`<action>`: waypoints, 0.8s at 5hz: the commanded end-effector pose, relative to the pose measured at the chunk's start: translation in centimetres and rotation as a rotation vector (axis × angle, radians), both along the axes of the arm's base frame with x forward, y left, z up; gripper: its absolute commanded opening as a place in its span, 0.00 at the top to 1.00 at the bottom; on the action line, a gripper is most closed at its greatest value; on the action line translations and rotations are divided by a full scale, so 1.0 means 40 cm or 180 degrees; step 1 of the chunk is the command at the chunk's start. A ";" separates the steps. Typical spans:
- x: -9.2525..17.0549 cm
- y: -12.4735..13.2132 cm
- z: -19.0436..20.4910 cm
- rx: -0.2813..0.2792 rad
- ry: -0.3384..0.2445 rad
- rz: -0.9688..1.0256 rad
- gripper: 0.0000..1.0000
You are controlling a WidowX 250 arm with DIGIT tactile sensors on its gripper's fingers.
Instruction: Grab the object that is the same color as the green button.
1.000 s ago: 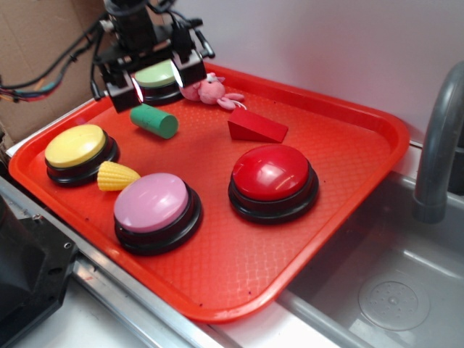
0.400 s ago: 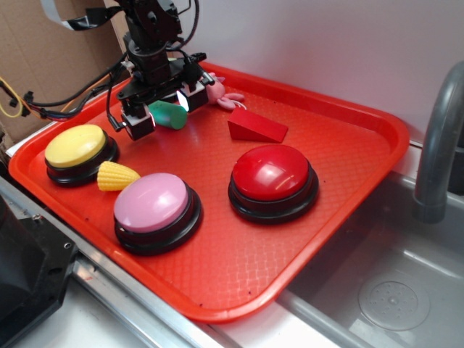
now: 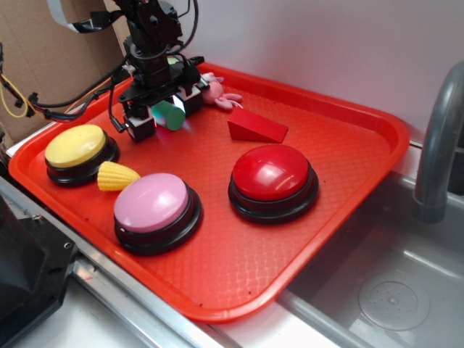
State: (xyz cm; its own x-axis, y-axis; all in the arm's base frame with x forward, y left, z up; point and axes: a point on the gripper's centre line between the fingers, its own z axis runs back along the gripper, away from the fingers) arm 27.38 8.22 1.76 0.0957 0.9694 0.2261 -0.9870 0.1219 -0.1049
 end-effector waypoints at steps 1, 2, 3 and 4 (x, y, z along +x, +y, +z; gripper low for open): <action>-0.001 0.021 0.103 0.0015 0.0182 -0.0920 1.00; -0.006 0.003 0.182 -0.0164 0.0319 -0.1717 1.00; -0.040 -0.069 0.273 -0.0214 0.0292 -0.2517 1.00; -0.064 -0.107 0.369 -0.0445 0.0311 -0.3319 1.00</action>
